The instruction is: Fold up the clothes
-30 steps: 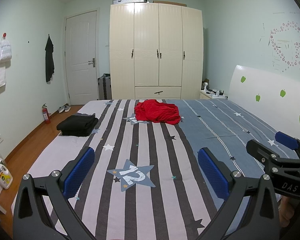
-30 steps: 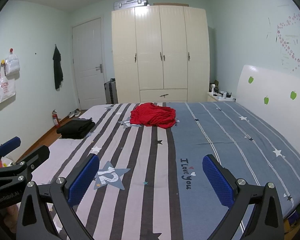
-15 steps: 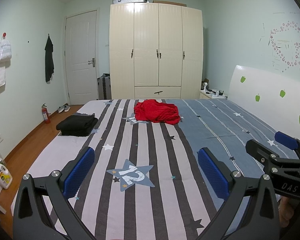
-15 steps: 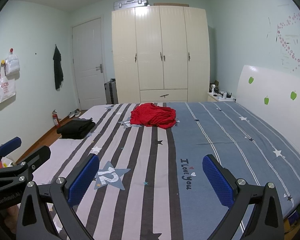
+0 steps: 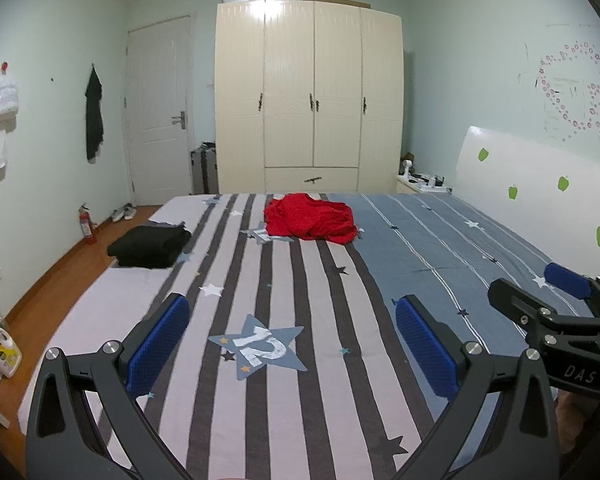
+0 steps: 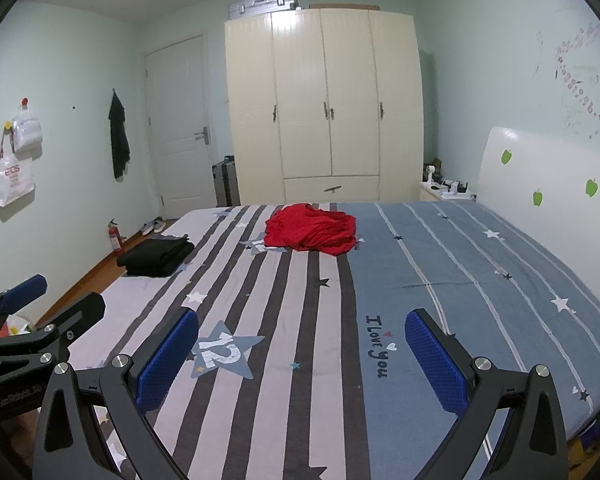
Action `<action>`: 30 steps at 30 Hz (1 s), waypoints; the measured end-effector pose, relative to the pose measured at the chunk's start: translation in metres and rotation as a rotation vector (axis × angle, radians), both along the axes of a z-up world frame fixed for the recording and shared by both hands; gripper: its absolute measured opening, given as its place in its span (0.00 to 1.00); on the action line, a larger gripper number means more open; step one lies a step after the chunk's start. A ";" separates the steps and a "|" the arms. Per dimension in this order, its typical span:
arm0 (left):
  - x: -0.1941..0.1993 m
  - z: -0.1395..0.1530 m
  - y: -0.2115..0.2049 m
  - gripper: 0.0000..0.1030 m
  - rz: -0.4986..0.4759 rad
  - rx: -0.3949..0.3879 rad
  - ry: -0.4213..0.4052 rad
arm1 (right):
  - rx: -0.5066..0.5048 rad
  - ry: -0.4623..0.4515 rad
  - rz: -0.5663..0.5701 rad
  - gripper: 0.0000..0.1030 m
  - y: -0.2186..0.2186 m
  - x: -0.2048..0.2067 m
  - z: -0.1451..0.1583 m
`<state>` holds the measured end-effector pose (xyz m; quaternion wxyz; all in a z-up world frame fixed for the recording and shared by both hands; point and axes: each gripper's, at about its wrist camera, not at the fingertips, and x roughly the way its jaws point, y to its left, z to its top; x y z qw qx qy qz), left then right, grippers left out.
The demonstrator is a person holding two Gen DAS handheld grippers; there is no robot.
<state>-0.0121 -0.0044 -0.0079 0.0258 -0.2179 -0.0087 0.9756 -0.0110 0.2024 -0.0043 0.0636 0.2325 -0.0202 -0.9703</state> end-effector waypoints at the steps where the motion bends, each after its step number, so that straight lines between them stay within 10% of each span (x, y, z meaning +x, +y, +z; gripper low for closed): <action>1: -0.004 -0.006 -0.001 0.99 -0.012 0.003 -0.009 | -0.004 -0.010 0.005 0.99 0.001 -0.003 -0.004; 8: -0.056 -0.079 -0.006 0.99 -0.021 -0.019 -0.125 | -0.089 -0.140 0.034 0.99 0.018 -0.057 -0.076; 20: -0.212 -0.275 0.002 0.99 -0.110 0.112 -0.653 | -0.139 -0.492 0.008 0.99 0.058 -0.209 -0.264; 26: -0.224 -0.308 -0.005 0.99 -0.052 0.339 -0.997 | -0.217 -0.807 -0.017 0.99 0.085 -0.223 -0.312; 30: -0.221 -0.297 -0.008 0.99 0.066 0.397 -1.022 | -0.303 -0.969 -0.058 0.99 0.110 -0.217 -0.322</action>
